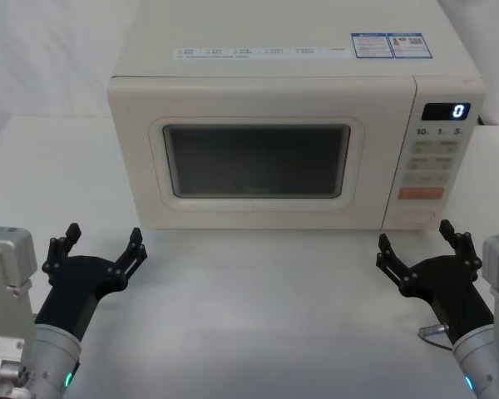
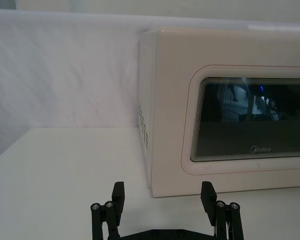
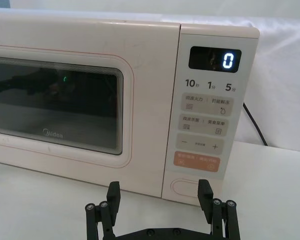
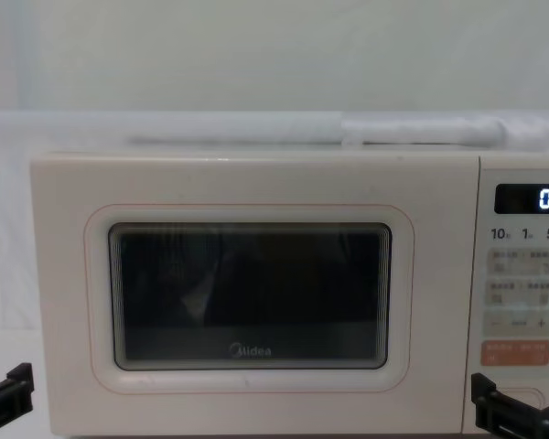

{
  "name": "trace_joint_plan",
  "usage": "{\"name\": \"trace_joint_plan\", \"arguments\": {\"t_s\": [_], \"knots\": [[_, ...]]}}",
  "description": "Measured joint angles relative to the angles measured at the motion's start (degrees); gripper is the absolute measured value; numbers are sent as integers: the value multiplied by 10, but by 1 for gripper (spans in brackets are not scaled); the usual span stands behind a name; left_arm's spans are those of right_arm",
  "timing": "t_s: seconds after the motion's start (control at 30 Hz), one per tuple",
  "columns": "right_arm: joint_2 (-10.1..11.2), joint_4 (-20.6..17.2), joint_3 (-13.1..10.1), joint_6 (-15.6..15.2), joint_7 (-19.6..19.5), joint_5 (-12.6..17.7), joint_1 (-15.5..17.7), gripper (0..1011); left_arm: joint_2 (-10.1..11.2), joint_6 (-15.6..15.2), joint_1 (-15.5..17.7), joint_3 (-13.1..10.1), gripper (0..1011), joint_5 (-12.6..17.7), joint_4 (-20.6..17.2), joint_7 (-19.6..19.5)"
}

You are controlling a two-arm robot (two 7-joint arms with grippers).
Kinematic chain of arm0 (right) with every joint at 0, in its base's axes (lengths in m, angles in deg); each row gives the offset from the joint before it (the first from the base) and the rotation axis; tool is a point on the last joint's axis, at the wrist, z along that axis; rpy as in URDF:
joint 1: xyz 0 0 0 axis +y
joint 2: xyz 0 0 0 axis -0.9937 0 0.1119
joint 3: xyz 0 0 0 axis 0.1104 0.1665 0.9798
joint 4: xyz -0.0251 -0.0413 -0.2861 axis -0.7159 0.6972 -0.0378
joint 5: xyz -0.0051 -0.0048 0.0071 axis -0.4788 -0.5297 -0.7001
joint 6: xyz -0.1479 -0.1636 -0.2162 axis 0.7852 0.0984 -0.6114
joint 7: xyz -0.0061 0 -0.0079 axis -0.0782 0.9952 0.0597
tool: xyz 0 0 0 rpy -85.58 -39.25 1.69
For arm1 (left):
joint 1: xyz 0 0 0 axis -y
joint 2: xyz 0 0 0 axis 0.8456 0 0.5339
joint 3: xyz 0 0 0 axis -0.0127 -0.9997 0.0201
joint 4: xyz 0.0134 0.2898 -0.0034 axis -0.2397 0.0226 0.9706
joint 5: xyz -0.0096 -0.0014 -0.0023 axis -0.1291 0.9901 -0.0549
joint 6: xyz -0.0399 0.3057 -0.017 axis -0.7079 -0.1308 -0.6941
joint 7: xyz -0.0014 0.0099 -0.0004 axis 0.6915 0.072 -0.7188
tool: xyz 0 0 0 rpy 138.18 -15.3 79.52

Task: Press the button to open the microwave door with one hand; close the microwave door with the other hand.

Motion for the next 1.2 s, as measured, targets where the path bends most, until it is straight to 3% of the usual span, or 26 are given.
{"name": "trace_joint_plan", "arguments": {"t_s": [0.53,0.87,1.2], "knots": [[0,0,0,0,0,0,0,993,0,0,0,0,1001,0,0,0],[0,0,0,0,0,0,0,768,0,0,0,0,1001,0,0,0],[0,0,0,0,0,0,0,426,0,0,0,0,1001,0,0,0]]}}
